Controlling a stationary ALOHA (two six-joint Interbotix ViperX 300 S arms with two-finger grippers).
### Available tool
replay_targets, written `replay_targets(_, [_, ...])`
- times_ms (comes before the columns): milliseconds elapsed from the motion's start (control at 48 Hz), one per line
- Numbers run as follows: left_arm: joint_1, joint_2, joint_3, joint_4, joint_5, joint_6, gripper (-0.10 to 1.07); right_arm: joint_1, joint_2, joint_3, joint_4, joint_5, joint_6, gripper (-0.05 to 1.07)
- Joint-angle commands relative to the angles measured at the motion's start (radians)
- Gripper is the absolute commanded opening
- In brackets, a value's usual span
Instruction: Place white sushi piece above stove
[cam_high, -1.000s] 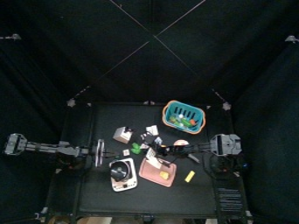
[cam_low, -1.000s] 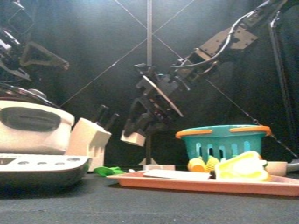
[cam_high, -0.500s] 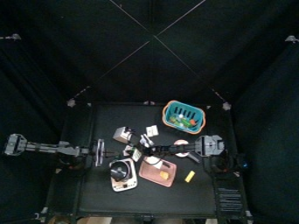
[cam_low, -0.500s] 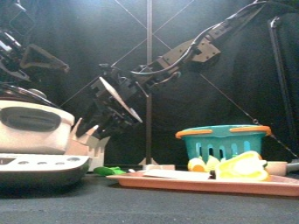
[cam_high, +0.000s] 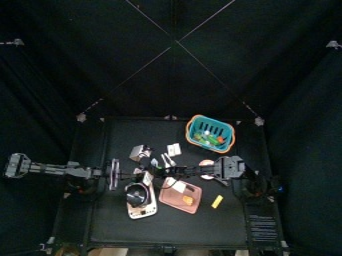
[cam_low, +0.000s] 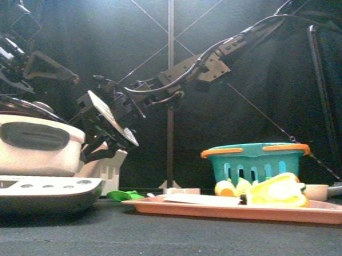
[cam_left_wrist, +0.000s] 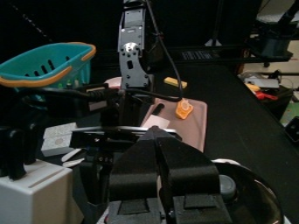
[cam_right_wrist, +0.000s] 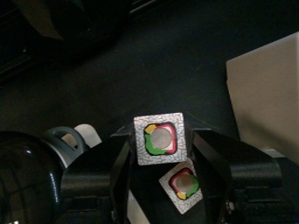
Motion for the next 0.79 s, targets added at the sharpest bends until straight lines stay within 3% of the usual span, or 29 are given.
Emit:
replay_targets(0, [-0.005,0.003,-0.009,-0.003,0.032,-0.002,0.25,-0.012,-0.029,-0.023,0.006,-0.003,0.003,0.73])
replay_targets(146, [-0.006,0.002,-0.012,-0.023,0.084,0.0,0.25,-0.017,-0.029,-0.021,0.014,-0.003,0.003,0.8])
replay_targets(417, [-0.009,-0.002,-0.018,-0.037,0.092,-0.002,0.25,-0.018,-0.029,-0.02,0.011,-0.003,0.003,0.93])
replay_targets(771, [-0.043,-0.002,-0.02,-0.041,0.124,0.0,0.25,-0.021,-0.095,0.04,0.015,0.002,0.003,0.94])
